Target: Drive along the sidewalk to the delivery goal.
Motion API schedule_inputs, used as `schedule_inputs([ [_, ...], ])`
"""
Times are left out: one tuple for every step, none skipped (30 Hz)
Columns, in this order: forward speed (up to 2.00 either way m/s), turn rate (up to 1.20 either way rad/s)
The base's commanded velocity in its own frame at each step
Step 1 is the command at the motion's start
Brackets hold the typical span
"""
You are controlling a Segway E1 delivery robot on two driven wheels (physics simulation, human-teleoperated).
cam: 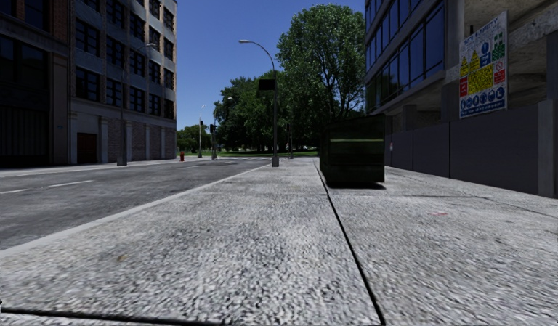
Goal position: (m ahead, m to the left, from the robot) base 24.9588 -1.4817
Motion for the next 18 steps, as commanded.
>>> schedule_inputs([
  [2.00,0.00],
  [2.00,0.00],
  [2.00,0.00],
  [2.00,0.00],
  [2.00,0.00],
  [2.00,0.00],
  [2.00,0.00],
  [2.00,0.00],
  [2.00,0.00],
  [2.00,0.00],
  [2.00,0.00],
  [2.00,0.00],
  [2.00,0.00],
  [2.00,0.00],
  [2.00,0.00],
  [2.00,0.00],
  [2.00,0.00],
  [2.00,0.00],
])
